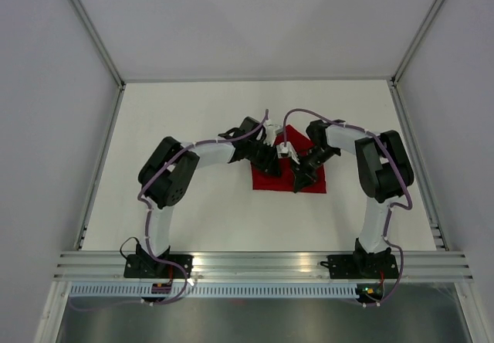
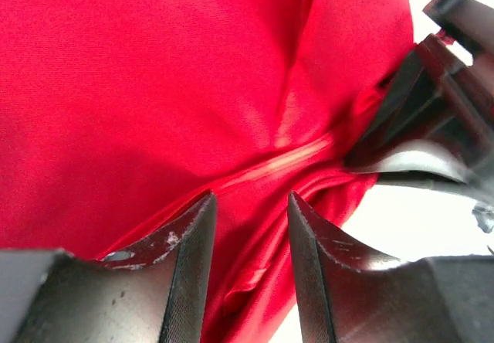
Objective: Fold the napkin, place the utensils inside, and roll it up
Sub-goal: Roll the napkin with the utensil
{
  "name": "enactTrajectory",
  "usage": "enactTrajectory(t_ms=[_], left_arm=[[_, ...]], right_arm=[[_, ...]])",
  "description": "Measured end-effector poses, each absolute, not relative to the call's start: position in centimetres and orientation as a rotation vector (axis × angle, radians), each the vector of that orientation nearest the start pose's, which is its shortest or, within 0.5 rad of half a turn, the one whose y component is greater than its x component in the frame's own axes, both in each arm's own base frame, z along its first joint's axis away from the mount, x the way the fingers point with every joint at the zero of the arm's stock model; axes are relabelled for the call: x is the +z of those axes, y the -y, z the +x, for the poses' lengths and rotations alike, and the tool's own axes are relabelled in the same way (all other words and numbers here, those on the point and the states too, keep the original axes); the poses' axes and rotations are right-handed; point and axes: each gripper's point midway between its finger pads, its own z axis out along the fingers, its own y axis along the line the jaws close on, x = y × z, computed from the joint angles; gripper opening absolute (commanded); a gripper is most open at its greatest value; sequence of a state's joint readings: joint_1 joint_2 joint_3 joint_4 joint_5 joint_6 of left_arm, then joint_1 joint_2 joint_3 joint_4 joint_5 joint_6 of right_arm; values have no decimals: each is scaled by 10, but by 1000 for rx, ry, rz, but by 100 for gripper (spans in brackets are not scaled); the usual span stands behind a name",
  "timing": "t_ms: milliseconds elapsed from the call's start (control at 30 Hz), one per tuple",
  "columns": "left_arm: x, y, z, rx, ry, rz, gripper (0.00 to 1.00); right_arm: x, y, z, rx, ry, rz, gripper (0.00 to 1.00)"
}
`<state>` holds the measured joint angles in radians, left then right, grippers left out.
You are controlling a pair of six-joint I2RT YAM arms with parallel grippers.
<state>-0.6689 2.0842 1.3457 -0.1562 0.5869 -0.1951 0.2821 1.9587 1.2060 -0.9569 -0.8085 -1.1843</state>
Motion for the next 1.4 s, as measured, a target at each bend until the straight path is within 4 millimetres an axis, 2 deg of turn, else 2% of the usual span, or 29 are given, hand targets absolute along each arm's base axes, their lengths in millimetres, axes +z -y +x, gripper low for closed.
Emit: enactTrajectory(t_ms=[67, 167, 300, 400, 533, 733, 867, 967, 1167, 1400], left_arm=[[31, 362, 313, -997, -2417, 814, 50], [53, 344, 321, -923, -2334, 757, 52], [93, 345, 325, -910, -2184, 746, 52], [106, 350, 330, -886, -2114, 753, 52], [94, 354, 318, -783, -2080, 822, 52], [80, 385, 270, -632, -1949, 1068, 55], [77, 401, 248, -557, -1859, 1192, 56], [69, 410, 245, -485, -1814, 1253, 56], [31, 418, 236, -327, -1747, 1403, 58], [29, 433, 245, -249, -1648, 1436, 60]], right_arm=[[14, -177, 254, 1155, -2084, -1734, 13], [14, -171, 253, 1281, -2227, -1609, 13], [13, -167, 251, 1380, -2354, -1516, 13], [13, -165, 249, 1401, -2407, -1498, 13], [13, -165, 250, 1434, -2460, -1481, 13], [13, -165, 249, 1500, -2519, -1445, 13], [12, -165, 246, 1543, -2553, -1412, 13], [12, -163, 244, 1562, -2575, -1397, 12], [12, -162, 243, 1582, -2593, -1380, 12], [12, -161, 243, 1624, -2622, -1354, 12]])
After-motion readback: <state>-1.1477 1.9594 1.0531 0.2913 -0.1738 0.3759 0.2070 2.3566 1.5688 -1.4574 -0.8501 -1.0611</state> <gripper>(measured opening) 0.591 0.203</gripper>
